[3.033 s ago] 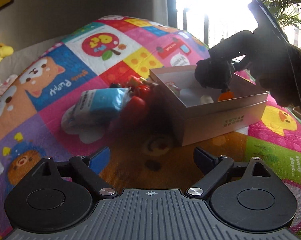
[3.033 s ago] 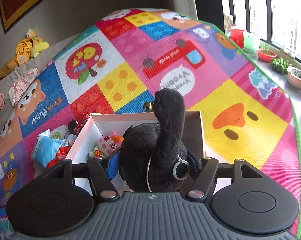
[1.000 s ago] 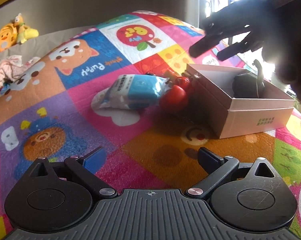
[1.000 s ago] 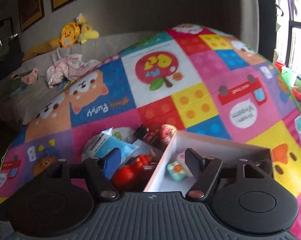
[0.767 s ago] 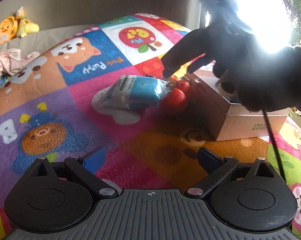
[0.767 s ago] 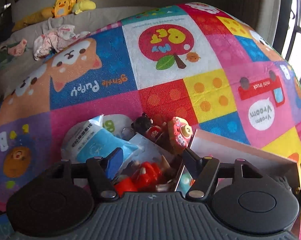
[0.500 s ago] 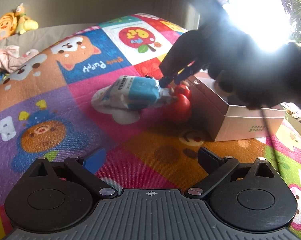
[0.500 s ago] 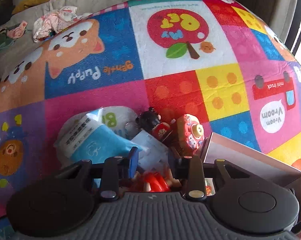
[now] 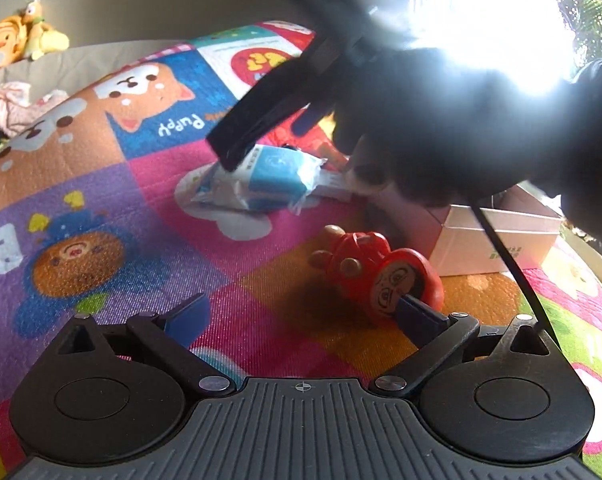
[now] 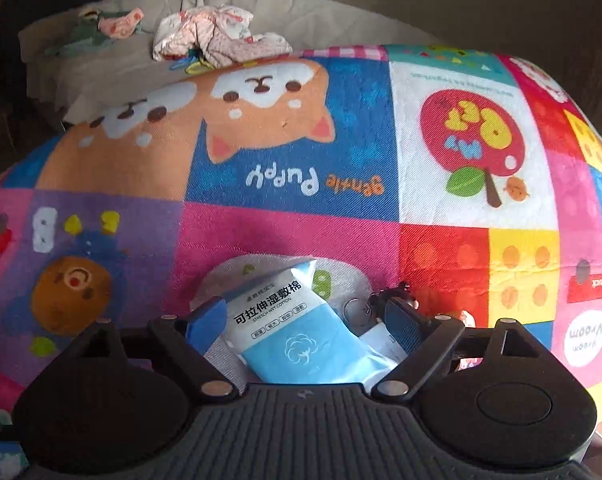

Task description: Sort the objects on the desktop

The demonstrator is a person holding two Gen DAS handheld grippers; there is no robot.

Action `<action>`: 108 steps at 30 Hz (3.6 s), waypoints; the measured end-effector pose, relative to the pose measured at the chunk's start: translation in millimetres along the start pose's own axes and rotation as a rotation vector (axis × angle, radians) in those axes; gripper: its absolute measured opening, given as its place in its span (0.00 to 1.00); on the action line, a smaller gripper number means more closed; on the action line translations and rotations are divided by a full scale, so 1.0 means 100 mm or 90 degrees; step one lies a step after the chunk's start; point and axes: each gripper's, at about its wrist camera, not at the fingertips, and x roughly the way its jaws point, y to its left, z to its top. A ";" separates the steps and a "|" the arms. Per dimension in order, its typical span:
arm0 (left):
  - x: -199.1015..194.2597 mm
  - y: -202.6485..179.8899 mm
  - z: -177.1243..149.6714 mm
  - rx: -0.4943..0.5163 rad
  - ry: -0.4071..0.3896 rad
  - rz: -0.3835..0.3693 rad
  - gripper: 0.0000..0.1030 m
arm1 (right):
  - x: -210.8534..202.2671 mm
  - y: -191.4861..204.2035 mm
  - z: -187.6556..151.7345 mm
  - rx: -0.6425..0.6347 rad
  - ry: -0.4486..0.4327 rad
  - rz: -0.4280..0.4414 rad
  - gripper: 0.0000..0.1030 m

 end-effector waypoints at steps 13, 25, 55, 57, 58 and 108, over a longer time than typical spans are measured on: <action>-0.06 -0.14 -0.05 0.055 0.005 -0.052 0.99 | -0.75 0.02 -0.79 0.119 0.089 0.222 0.47; -0.05 -0.45 -0.17 0.129 0.057 -0.038 1.00 | -2.31 -0.60 -1.95 0.206 -0.165 0.051 0.47; -0.11 -0.76 0.03 0.197 0.066 -0.012 1.00 | -2.06 -0.62 -3.29 0.427 -0.160 -0.058 1.00; -0.08 -0.80 0.04 0.195 0.063 -0.033 1.00 | -2.04 -0.62 -3.27 0.424 -0.152 -0.056 1.00; -0.05 -0.82 0.05 0.196 0.062 -0.034 1.00 | -2.03 -0.62 -3.27 0.424 -0.150 -0.057 1.00; -0.38 -0.67 -0.21 0.121 0.056 0.009 1.00 | -2.43 -0.71 -2.76 0.326 -0.166 -0.226 0.48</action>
